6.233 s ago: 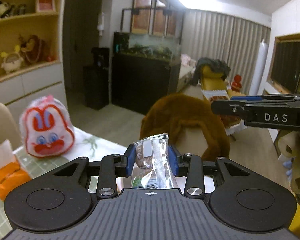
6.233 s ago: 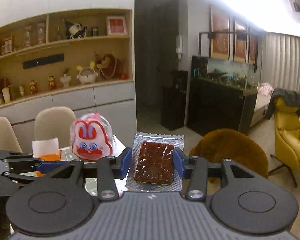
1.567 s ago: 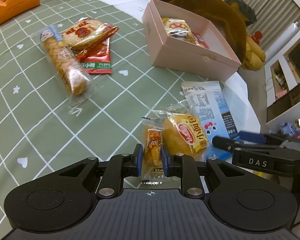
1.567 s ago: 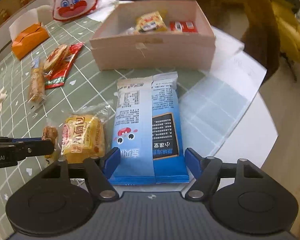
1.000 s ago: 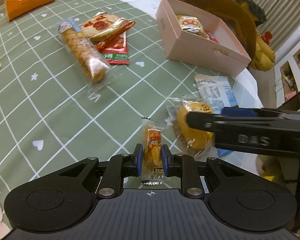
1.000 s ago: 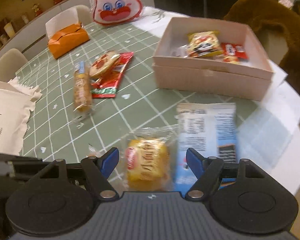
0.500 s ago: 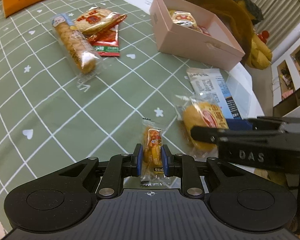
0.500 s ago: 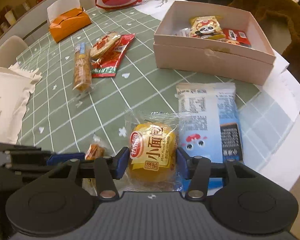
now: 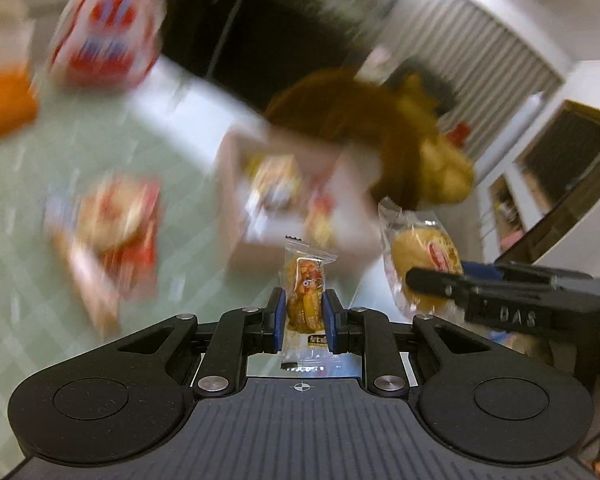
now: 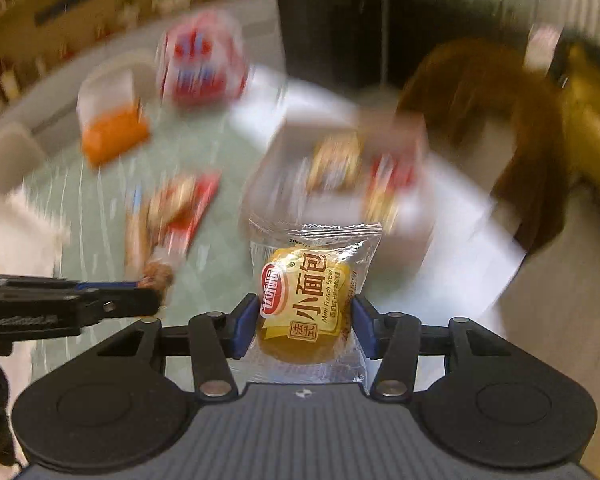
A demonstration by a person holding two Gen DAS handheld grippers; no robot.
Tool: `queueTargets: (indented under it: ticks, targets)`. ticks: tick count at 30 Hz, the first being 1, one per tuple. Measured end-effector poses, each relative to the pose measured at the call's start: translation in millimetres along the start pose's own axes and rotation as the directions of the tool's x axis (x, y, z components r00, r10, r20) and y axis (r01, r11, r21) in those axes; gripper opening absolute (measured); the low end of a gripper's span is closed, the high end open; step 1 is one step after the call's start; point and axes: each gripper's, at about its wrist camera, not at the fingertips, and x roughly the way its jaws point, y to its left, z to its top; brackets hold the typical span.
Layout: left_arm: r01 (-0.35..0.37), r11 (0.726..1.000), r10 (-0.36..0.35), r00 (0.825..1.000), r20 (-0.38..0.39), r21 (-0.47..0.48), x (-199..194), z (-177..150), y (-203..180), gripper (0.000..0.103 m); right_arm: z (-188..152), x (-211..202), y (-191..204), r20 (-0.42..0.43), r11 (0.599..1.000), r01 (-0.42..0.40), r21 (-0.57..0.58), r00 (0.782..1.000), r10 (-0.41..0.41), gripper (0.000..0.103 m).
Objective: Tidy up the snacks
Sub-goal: 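Carry the bun and candy over the pink box and open both tools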
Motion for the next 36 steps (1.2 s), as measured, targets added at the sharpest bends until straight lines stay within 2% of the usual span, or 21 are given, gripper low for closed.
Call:
queueTargets:
  ticks: [3, 7, 11, 16, 17, 19, 21, 23, 25, 28, 32, 36]
  targets:
    - [0.016, 0.997, -0.02, 0.998, 0.053, 0.081, -2.1, 63.5, -17.5, 0.024, 58.2, -17.5, -14.6, 0.11, 0.999, 0.038, 0.001, 0.993, -0.037, 0.05]
    - [0.081, 0.99, -0.084, 0.996, 0.026, 0.114, 31.3, 125.2, -32.5, 0.024, 106.2, -14.9, -34.2, 0.171, 0.998, 0.054, 0.021, 0.984, -0.057, 0.05]
    - [0.11, 0.993, -0.109, 0.994, -0.019, 0.042, 91.5, 153.8, -25.9, 0.024, 118.8, 17.2, -56.5, 0.129, 0.997, 0.044, 0.058, 0.99, -0.051, 0.05]
    - [0.164, 0.984, -0.171, 0.979, -0.108, -0.072, 165.9, 148.1, 2.9, 0.026, 102.1, 80.6, -74.7, 0.02, 0.997, -0.006, 0.081, 1.0, 0.005, 0.051]
    - [0.143, 0.987, -0.152, 0.98, -0.13, -0.076, 178.8, 145.9, 8.7, 0.027, 97.8, 95.7, -78.4, -0.018, 0.996, -0.034, 0.078, 0.999, 0.036, 0.051]
    - [0.067, 0.997, -0.074, 0.984, -0.163, -0.044, 196.1, 137.4, 16.1, 0.027, 89.2, 111.9, -83.0, -0.053, 0.995, -0.037, 0.096, 0.998, 0.042, 0.056]
    - [0.052, 0.998, -0.059, 0.985, -0.165, -0.045, 199.5, 128.5, 25.9, 0.027, 83.4, 122.5, -90.3, -0.059, 0.993, -0.025, 0.119, 0.998, 0.032, 0.061]
    - [0.067, 0.995, -0.078, 0.984, -0.158, -0.078, 192.3, 124.1, 42.2, 0.027, 81.0, 130.0, -96.6, -0.064, 0.989, -0.02, 0.148, 0.997, 0.03, 0.061]
    - [0.046, 0.995, -0.058, 0.988, -0.14, -0.088, 178.8, 120.0, 57.9, 0.028, 76.9, 136.1, -98.4, -0.071, 0.985, -0.013, 0.173, 0.997, 0.026, 0.061]
    - [-0.075, 0.992, 0.065, 0.992, -0.104, -0.098, 151.1, 112.0, 85.3, 0.028, 66.6, 139.3, -92.8, -0.079, 0.983, -0.005, 0.183, 0.997, 0.02, 0.061]
    - [-0.257, 0.948, 0.253, 0.966, -0.046, -0.188, 102.1, 86.4, 126.7, 0.028, 57.1, 145.9, -64.1, -0.101, 0.991, -0.005, 0.133, 0.995, 0.018, 0.061]
    - [-0.381, 0.875, 0.397, 0.918, -0.007, -0.299, 54.5, 47.5, 159.4, 0.028, 56.5, 150.5, -18.4, -0.123, 0.998, -0.039, 0.054, 0.991, 0.045, 0.062]
